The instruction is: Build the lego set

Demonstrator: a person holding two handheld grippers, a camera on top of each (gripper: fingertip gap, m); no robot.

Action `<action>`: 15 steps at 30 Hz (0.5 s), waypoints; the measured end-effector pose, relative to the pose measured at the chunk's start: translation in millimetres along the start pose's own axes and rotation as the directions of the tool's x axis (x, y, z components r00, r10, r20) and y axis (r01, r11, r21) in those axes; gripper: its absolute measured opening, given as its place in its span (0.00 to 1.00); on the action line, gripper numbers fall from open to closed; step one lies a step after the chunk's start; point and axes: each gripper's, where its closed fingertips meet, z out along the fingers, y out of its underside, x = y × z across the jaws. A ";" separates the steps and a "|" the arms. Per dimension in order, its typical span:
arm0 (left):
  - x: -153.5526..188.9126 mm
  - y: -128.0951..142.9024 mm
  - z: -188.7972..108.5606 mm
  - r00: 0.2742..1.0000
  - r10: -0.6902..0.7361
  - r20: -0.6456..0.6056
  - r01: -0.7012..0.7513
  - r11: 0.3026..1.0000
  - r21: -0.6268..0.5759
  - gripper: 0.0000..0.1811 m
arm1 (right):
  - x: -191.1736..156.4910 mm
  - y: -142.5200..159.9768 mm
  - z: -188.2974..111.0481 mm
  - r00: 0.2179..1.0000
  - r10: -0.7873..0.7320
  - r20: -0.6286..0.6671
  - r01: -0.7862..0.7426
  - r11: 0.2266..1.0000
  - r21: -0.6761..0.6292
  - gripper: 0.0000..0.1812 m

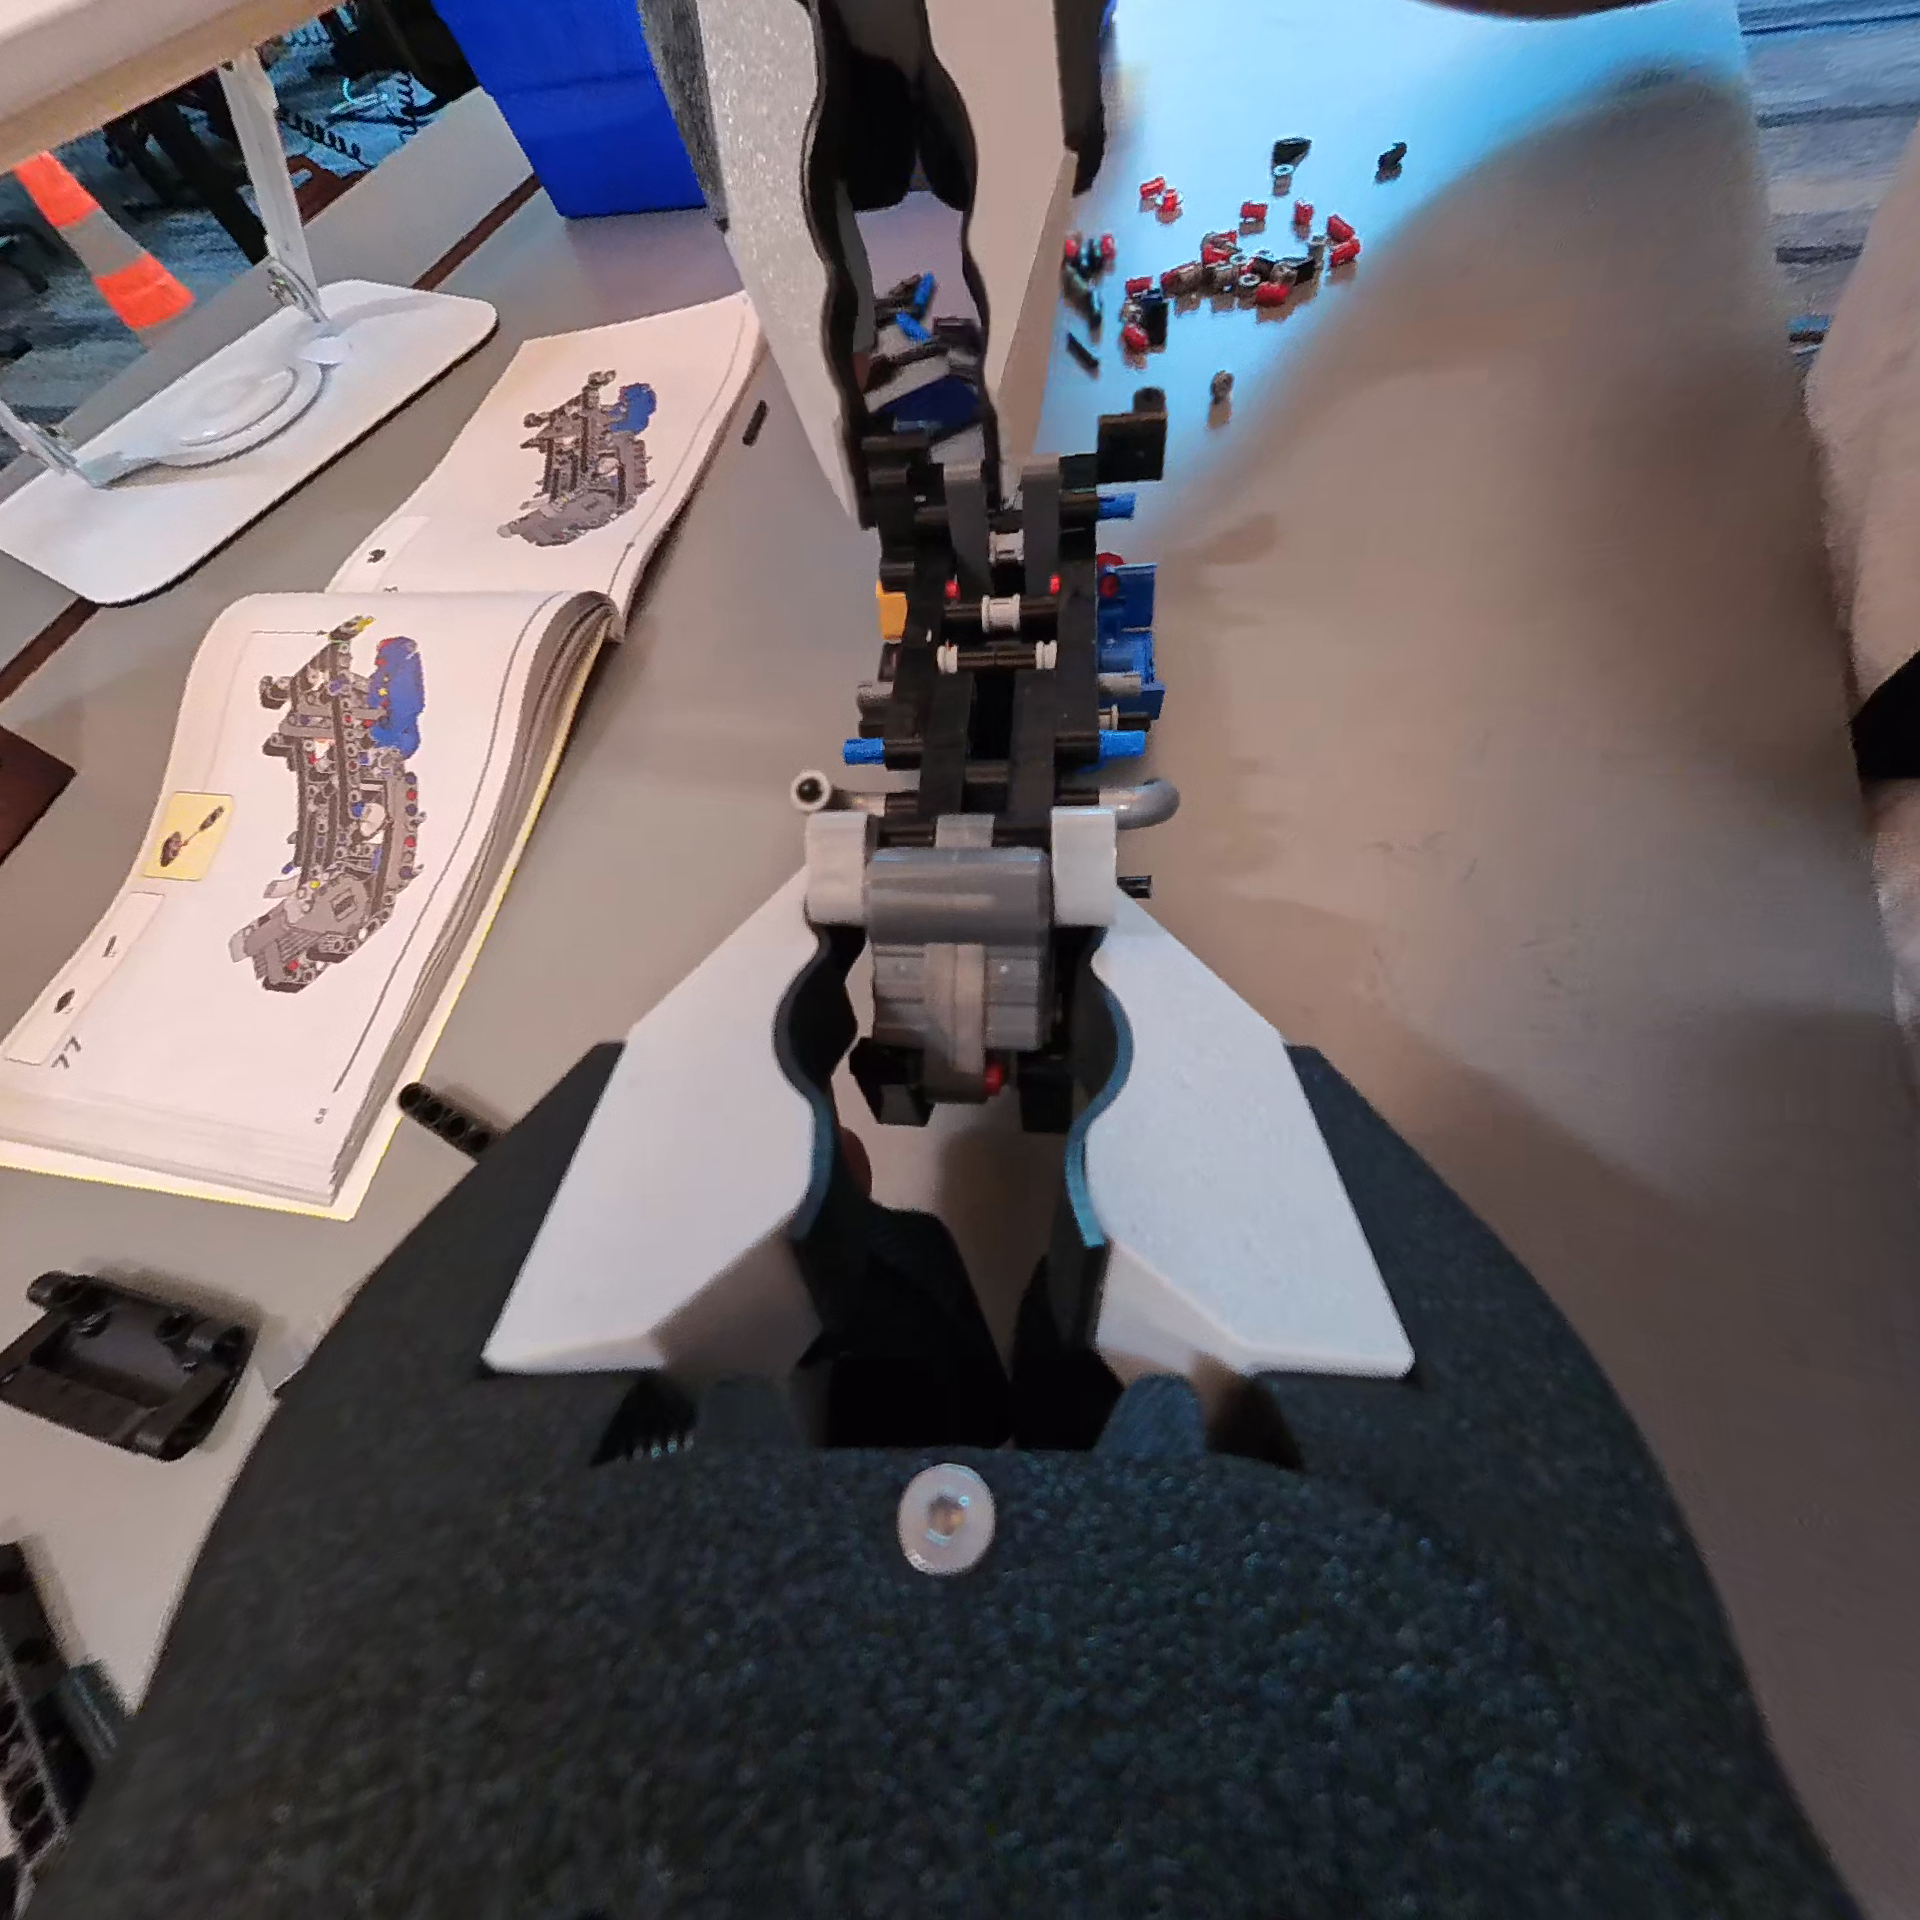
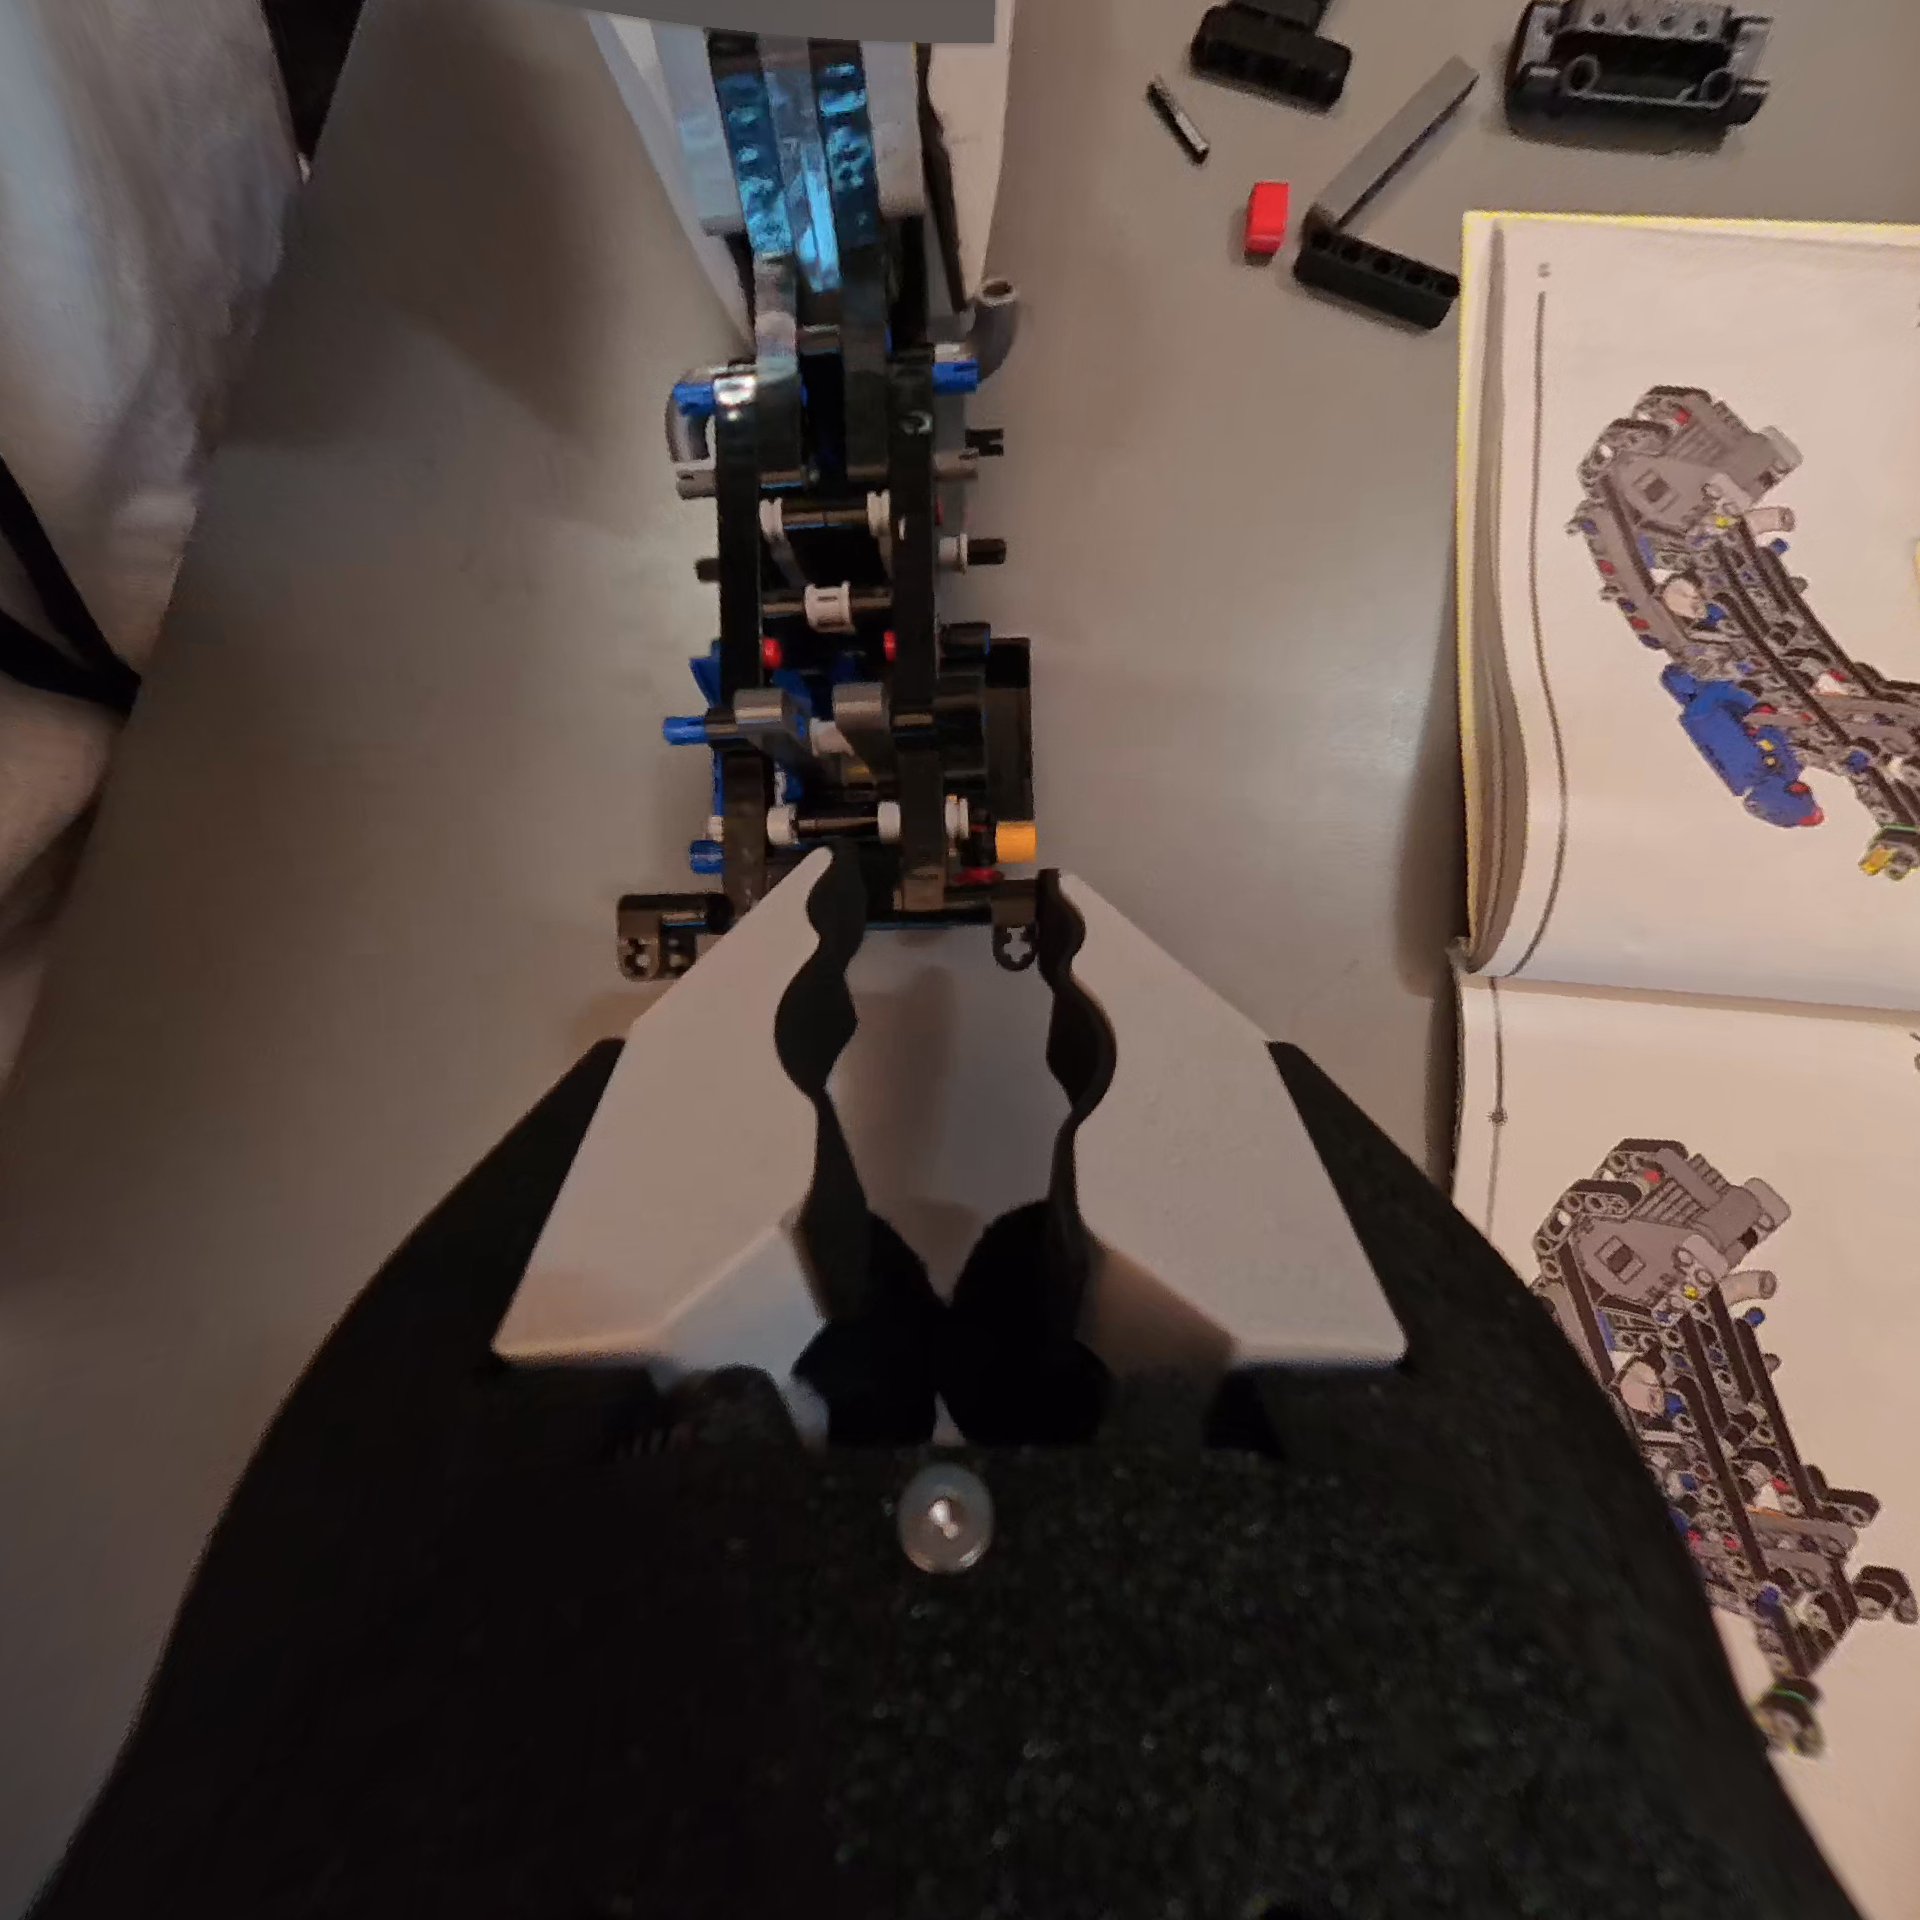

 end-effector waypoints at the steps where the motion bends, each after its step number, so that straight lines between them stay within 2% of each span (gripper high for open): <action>1: -0.5 0.2 -0.2 1.000 0.002 0.003 -0.002 1.000 0.000 0.20 | 0.1 -0.8 -0.1 1.000 0.012 0.003 -0.012 1.000 0.016 0.19; 3: 0.1 0.1 -0.2 1.000 0.007 0.001 -0.007 1.000 0.001 0.20 | -0.8 -1.4 -1.0 0.999 0.030 0.021 -0.030 0.999 0.044 0.20; 7: 1.9 1.4 0.0 1.000 0.013 -0.010 -0.013 1.000 -0.005 0.17 | 4.6 -2.6 -13.1 1.000 0.026 0.004 -0.027 0.991 0.131 0.33; 10: 3.4 2.1 -0.2 1.000 0.022 -0.015 -0.022 1.000 -0.008 0.17 | -12.9 -1.0 -16.7 0.997 0.038 0.070 -0.053 0.974 0.219 0.53; 12: 2.4 2.2 0.1 1.000 0.013 -0.010 -0.013 1.000 -0.010 0.16 | -19.4 1.9 -12.6 0.998 0.045 0.044 -0.055 0.968 0.246 0.54; 13: 2.6 2.1 0.1 1.000 0.023 -0.006 -0.023 1.000 -0.010 0.16 | -26.0 1.3 -12.3 0.998 0.050 0.050 -0.061 0.963 0.262 0.59; 15: 4.1 1.8 0.1 0.999 0.048 -0.001 -0.048 0.999 -0.008 0.16 | -28.2 2.3 -11.7 0.999 0.027 -0.031 -0.018 0.964 0.265 0.62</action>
